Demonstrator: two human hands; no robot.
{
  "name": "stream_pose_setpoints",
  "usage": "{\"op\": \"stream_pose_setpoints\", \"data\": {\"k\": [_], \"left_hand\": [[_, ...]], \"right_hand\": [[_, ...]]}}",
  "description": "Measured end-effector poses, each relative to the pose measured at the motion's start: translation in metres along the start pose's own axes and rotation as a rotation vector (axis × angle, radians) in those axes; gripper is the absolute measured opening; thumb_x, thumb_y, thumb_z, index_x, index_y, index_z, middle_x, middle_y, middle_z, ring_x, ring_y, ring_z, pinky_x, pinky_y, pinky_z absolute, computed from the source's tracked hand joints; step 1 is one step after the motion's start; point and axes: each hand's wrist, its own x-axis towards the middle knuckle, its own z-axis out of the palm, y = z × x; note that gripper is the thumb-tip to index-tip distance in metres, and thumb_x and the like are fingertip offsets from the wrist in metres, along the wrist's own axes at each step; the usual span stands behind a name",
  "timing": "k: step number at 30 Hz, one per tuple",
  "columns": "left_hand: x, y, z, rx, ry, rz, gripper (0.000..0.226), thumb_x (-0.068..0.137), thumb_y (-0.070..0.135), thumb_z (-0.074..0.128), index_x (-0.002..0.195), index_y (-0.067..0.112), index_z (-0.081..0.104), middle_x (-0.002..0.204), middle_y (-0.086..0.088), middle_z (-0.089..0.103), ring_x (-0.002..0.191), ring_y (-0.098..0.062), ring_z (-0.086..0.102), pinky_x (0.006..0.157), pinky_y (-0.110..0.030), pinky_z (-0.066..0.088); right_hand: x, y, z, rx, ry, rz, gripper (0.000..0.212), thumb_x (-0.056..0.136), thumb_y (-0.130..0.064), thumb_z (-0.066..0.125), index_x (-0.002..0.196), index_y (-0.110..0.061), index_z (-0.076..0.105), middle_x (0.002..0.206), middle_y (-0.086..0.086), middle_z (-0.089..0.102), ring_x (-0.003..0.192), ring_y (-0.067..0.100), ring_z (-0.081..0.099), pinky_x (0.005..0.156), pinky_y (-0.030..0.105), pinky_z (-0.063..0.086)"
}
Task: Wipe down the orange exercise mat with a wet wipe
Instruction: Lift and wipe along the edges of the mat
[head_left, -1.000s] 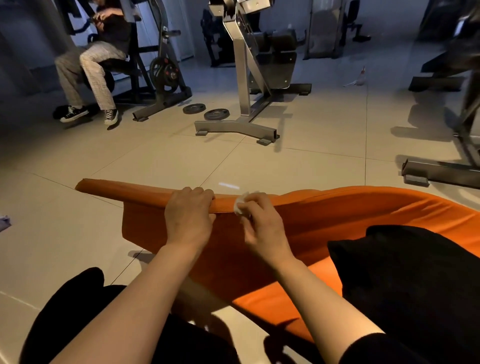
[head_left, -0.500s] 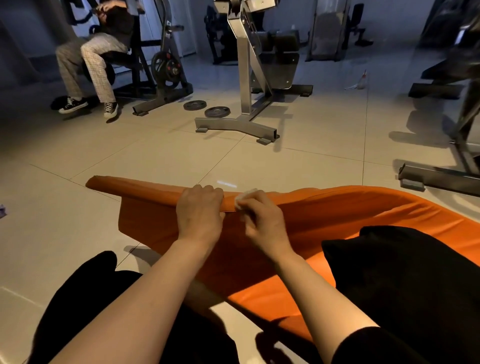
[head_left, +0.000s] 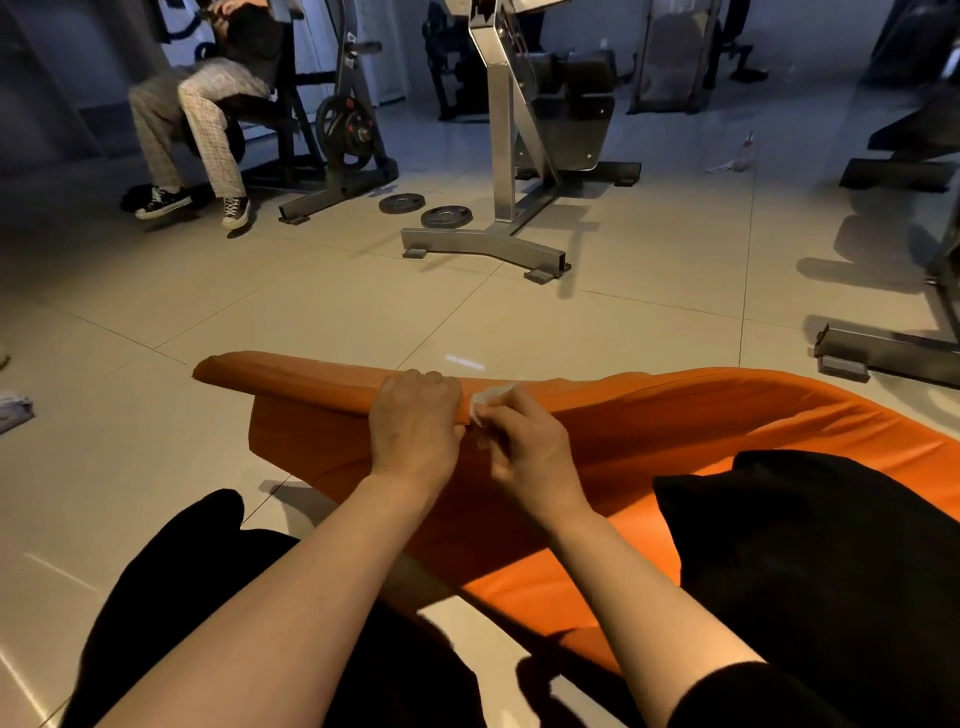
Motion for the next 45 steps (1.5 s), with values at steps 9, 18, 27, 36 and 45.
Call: {"op": "stream_pose_setpoints", "data": {"k": [9, 18, 27, 36, 45], "left_hand": [[-0.002, -0.001, 0.003, -0.032, 0.024, 0.005, 0.023, 0.089, 0.041, 0.062, 0.103, 0.023, 0.063, 0.102, 0.003, 0.063, 0.101, -0.021, 0.053, 0.086, -0.031, 0.034], [-0.005, -0.018, -0.004, 0.039, 0.04, 0.138, 0.032, 0.087, 0.021, 0.062, 0.119, 0.024, 0.06, 0.118, 0.002, 0.062, 0.118, -0.022, 0.048, 0.109, -0.034, 0.019], [0.0, -0.062, -0.016, 0.098, 0.304, -0.062, 0.022, 0.069, 0.007, 0.075, 0.087, 0.019, 0.071, 0.084, -0.001, 0.069, 0.087, -0.027, 0.062, 0.11, -0.047, 0.025], [-0.007, -0.059, -0.009, -0.038, 0.255, -0.066, 0.026, 0.052, 0.006, 0.082, 0.075, 0.015, 0.072, 0.07, -0.003, 0.067, 0.068, -0.028, 0.061, 0.068, -0.036, 0.048], [-0.002, -0.047, -0.009, -0.036, 0.262, -0.136, 0.026, 0.048, 0.014, 0.086, 0.068, 0.018, 0.07, 0.064, 0.001, 0.064, 0.064, -0.024, 0.059, 0.062, -0.032, 0.044]], "right_hand": [[-0.005, 0.015, -0.006, -0.076, 0.173, 0.088, 0.024, 0.075, 0.006, 0.055, 0.095, -0.003, 0.066, 0.1, 0.008, 0.059, 0.083, 0.023, 0.061, 0.074, 0.027, 0.05], [0.013, 0.02, 0.003, -0.378, 0.076, -0.022, 0.016, 0.072, 0.008, 0.066, 0.079, -0.007, 0.065, 0.077, 0.009, 0.062, 0.071, 0.032, 0.059, 0.06, 0.036, 0.051], [0.02, 0.021, 0.006, -0.223, 0.224, 0.12, 0.023, 0.069, 0.015, 0.067, 0.084, -0.003, 0.064, 0.082, 0.01, 0.062, 0.078, 0.031, 0.059, 0.075, 0.029, 0.041], [0.018, -0.002, 0.035, -0.131, 0.194, -0.092, 0.037, 0.079, 0.001, 0.052, 0.113, 0.002, 0.067, 0.111, 0.016, 0.069, 0.096, 0.028, 0.06, 0.089, 0.027, 0.043], [0.022, -0.024, 0.045, -0.061, 0.304, 0.046, 0.03, 0.071, 0.015, 0.062, 0.097, 0.003, 0.068, 0.101, 0.017, 0.07, 0.096, 0.032, 0.064, 0.087, 0.022, 0.041]]}}
